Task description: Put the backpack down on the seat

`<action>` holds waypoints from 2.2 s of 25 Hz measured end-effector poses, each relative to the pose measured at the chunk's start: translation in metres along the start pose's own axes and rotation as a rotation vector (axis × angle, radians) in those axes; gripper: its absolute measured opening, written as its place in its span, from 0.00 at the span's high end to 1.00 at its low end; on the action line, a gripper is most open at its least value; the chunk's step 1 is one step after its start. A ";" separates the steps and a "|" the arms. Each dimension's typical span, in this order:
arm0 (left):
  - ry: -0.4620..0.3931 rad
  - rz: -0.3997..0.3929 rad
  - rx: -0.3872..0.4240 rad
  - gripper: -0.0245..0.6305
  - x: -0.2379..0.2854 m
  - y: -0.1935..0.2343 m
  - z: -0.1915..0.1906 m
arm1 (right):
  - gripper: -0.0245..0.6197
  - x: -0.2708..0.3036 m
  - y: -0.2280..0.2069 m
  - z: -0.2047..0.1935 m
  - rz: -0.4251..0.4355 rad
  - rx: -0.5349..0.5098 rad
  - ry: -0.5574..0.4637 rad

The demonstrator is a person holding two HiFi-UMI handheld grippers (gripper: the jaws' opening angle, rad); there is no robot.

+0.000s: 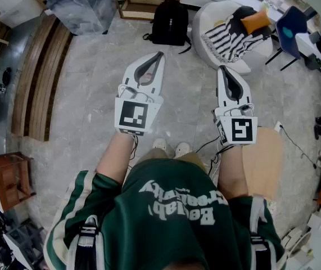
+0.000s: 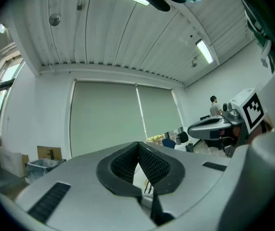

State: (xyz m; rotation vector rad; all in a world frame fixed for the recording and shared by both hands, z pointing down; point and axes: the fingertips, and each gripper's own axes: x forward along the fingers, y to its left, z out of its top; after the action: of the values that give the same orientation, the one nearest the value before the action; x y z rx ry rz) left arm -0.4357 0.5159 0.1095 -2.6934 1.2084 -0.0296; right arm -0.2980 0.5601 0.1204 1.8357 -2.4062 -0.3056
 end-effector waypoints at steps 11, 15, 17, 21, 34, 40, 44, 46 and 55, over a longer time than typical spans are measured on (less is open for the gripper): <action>-0.003 -0.001 0.000 0.94 -0.010 0.034 -0.009 | 0.91 0.017 0.020 0.000 -0.041 -0.007 -0.004; -0.003 -0.003 0.001 0.94 -0.011 0.040 -0.011 | 0.91 0.019 0.022 0.003 -0.056 -0.008 -0.014; -0.003 -0.001 0.001 0.94 -0.010 0.042 -0.011 | 0.91 0.021 0.020 0.003 -0.061 0.002 -0.017; 0.000 0.005 -0.003 0.94 0.001 0.046 -0.014 | 0.91 0.032 0.013 -0.002 -0.053 0.015 -0.022; 0.032 0.052 0.017 0.94 0.116 0.085 -0.041 | 0.91 0.144 -0.056 -0.036 0.019 0.036 -0.043; 0.051 0.069 0.031 0.94 0.201 0.102 -0.050 | 0.91 0.212 -0.114 -0.057 0.059 0.055 -0.041; 0.066 0.090 0.042 0.94 0.246 0.117 -0.059 | 0.91 0.249 -0.144 -0.070 0.079 0.064 -0.043; 0.071 0.103 0.038 0.94 0.266 0.126 -0.062 | 0.91 0.265 -0.157 -0.074 0.090 0.070 -0.043; 0.109 0.109 0.046 0.94 0.325 0.158 -0.091 | 0.91 0.327 -0.188 -0.104 0.098 0.093 -0.016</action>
State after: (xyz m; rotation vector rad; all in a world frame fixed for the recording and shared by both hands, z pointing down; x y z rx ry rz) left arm -0.3437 0.1568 0.1514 -2.6123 1.3666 -0.1888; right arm -0.1877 0.1875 0.1668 1.7501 -2.5519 -0.2042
